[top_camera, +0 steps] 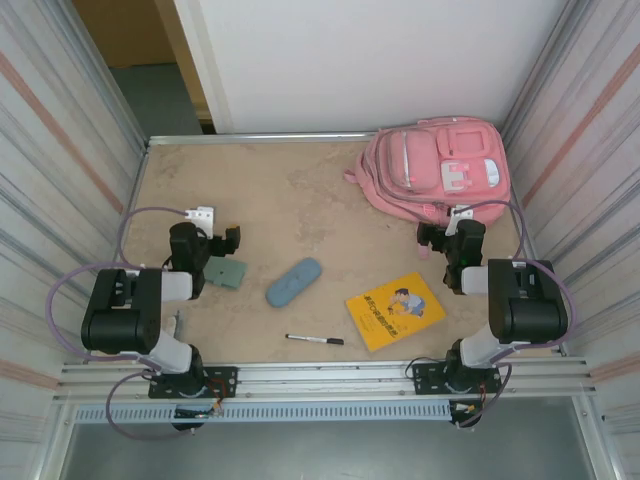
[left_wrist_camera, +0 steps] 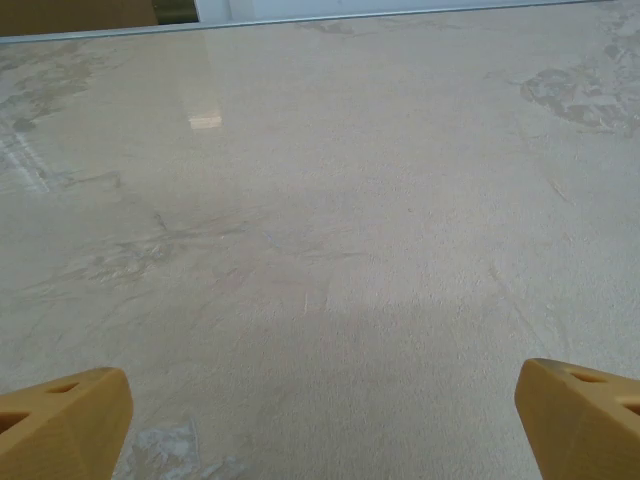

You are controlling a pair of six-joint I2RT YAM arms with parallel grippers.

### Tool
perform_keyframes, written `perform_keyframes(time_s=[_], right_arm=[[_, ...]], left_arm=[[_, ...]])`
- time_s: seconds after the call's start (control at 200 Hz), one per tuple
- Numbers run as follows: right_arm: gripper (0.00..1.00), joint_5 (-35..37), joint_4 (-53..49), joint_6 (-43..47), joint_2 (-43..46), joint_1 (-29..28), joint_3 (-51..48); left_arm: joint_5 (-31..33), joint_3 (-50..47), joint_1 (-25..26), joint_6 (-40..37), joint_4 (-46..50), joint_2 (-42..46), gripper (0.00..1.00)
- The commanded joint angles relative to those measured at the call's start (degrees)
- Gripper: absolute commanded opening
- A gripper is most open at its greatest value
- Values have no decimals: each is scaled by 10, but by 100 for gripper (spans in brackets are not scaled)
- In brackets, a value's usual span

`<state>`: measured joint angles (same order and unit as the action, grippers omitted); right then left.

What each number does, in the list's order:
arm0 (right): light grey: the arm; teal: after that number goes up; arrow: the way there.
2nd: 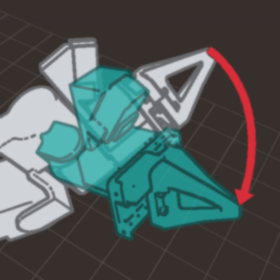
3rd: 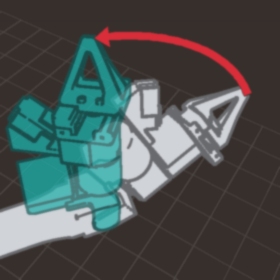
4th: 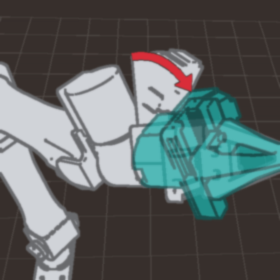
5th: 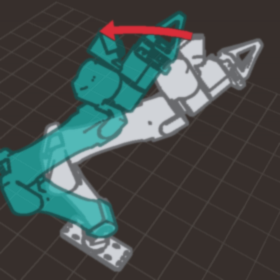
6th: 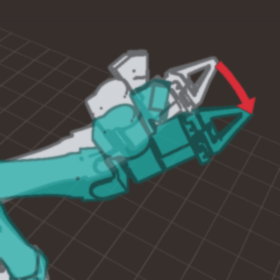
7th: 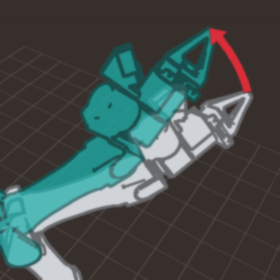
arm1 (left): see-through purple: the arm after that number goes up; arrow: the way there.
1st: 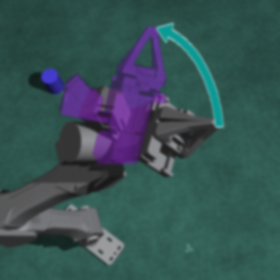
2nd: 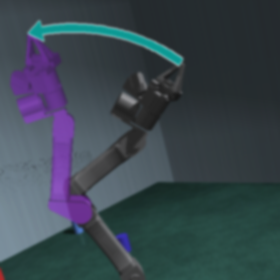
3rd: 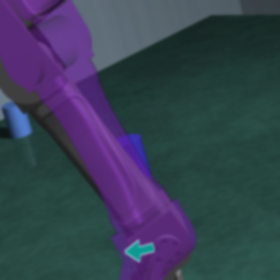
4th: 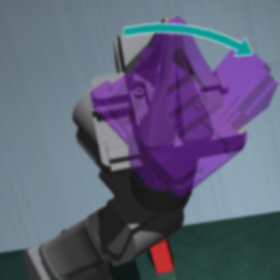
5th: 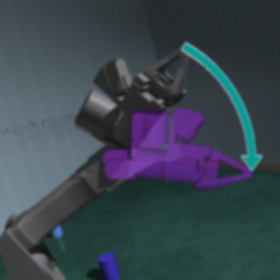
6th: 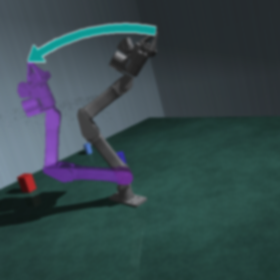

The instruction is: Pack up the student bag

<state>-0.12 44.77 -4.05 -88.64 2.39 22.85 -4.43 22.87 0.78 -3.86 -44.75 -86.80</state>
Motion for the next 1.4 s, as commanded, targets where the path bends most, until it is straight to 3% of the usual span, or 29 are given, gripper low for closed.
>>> perform_keyframes(time_s=[0.0,0.817,0.917,0.982,1.047,1.102,1.218,1.288,1.353,1.398], right_arm=[[99,-6,4,-8,3,2,10],[99,-10,5,-10,4,4,9],[99,24,-20,-18,21,0,17],[99,44,-90,-27,67,-1,34],[99,80,-212,-76,104,5,76],[99,78,-255,-96,123,5,95],[99,80,-348,-113,157,-42,157],[99,78,-413,-110,145,-81,216],[99,63,-470,-101,112,-107,276],[100,48,-514,-105,80,-118,327]], left_arm=[[11,8,3,-11,-4,1,99],[-8,8,-8,-2,-4,1,99],[-10,5,-6,-7,-13,5,99],[26,8,25,-35,24,40,99],[121,32,82,-63,119,93,99],[183,52,131,-94,186,132,99],[294,59,227,-116,235,197,99],[306,86,266,-36,345,242,99],[252,121,272,65,470,276,99],[218,119,272,120,498,293,99]])
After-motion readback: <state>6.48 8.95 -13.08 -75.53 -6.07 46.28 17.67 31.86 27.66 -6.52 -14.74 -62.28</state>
